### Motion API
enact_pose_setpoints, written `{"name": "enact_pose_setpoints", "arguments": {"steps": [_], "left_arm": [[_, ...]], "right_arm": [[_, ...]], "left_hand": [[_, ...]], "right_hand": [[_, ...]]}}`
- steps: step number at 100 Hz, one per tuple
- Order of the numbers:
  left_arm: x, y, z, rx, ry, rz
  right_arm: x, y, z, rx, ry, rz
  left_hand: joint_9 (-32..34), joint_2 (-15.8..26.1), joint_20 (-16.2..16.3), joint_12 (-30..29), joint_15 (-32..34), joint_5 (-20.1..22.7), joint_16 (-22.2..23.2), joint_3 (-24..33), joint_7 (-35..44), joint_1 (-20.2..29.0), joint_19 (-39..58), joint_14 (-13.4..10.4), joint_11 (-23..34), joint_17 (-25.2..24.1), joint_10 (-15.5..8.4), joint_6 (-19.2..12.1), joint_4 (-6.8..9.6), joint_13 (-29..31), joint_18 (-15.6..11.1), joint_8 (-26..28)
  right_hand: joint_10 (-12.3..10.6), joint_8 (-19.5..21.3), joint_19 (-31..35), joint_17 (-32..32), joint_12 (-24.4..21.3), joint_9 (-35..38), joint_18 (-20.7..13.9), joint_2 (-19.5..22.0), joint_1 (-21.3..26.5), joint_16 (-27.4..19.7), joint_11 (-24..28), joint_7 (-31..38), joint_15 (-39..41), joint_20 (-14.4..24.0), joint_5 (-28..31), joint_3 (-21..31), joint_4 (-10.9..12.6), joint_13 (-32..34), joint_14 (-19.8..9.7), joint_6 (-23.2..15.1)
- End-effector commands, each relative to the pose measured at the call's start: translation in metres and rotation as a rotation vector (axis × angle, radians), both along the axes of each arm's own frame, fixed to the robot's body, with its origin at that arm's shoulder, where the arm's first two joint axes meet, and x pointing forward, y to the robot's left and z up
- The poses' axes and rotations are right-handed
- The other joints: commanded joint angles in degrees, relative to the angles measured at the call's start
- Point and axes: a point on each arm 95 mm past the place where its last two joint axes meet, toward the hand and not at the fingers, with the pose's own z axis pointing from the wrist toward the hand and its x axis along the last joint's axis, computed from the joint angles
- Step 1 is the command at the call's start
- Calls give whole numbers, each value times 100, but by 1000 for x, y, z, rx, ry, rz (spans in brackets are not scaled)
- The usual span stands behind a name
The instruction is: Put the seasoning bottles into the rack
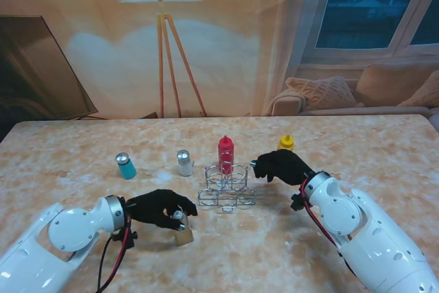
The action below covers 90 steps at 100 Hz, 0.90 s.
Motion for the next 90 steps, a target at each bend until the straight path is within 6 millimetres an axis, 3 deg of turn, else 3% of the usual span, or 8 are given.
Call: {"name": "enact_pose_setpoints", "arguments": {"steps": [1,16,20,27,41,49,58,90], "left_arm": [[-2,-3,-3,12,12,-10],[-1,-4,-4,16,4,0],[-1,-4,-4,17,5,1],[0,-5,-4,17,8,2],[0,-6,-4,12,6,9],[1,-7,-4,7,4,15],[1,-7,-4,3,3,20],[2,-9,-3,-12,-19,34]], "right_arm": [[-3,4,-5,-5,19,11],[-3,4,-5,-5,19,11],[-3,4,-5,-5,19,11],[-3,4,-5,-4,19,11],[-3,4,-5,-4,21,10],[-3,4,-5,-4,22,10],[-3,4,-5,-4,22,10],[-3,4,-5,-4,22,10]], "left_hand": [[208,-11,127,-46,232,175,206,87,157,326,159,-207,118,99,-166,-161,-58,272,-171,-1],[427,48,156,-38,376,314,276,23,598,594,365,-247,300,199,-295,-354,-26,447,-169,128],[509,-13,143,-37,401,313,287,-162,858,795,402,-268,353,249,-356,-454,-250,519,-176,342],[660,-137,141,-17,459,364,314,-492,1229,1163,487,-317,459,344,-467,-709,-463,644,-201,585],[1243,-196,160,926,662,371,439,-1167,2476,1771,726,-457,262,575,-692,-1197,-395,962,-274,249],[1537,-128,155,1113,734,422,509,-1211,2794,1918,780,-496,27,676,-759,-1278,-362,1072,-335,73],[1917,-36,147,1456,680,486,961,-1274,3067,2097,858,-516,-459,778,-838,-1354,-320,1237,-353,-108],[2241,164,131,1598,682,622,1231,-1278,3424,2435,920,-562,-583,937,-924,-1463,-223,1484,-383,-192]], "right_hand": [[-94,-63,-22,-45,118,-38,39,-39,-15,174,-18,25,-30,126,-61,-33,-72,-13,-81,-164],[-101,-62,-25,-46,118,-37,34,-40,-14,174,-18,26,-31,125,-63,-33,-72,-11,-89,-169],[-91,-61,-19,-35,120,-30,39,-41,-11,176,-14,27,-27,127,-61,-31,-72,-2,-84,-165],[-91,-62,-17,-35,119,-39,39,-38,-13,176,-18,27,-28,127,-58,-32,-72,-9,-85,-161],[-95,-62,-25,-51,118,-34,33,-42,-16,173,-17,26,-34,123,-60,-36,-73,-17,-84,-166],[-92,-62,-24,-43,119,-31,31,-42,-11,174,-15,25,-32,123,-60,-33,-71,-13,-86,-157],[-102,-61,-21,-38,119,-33,33,-43,-9,174,-15,25,-32,124,-59,-31,-70,-14,-85,-160],[-91,-59,-24,-36,119,-34,24,-43,-8,174,-14,26,-29,121,-56,-32,-70,-11,-79,-159]]}}
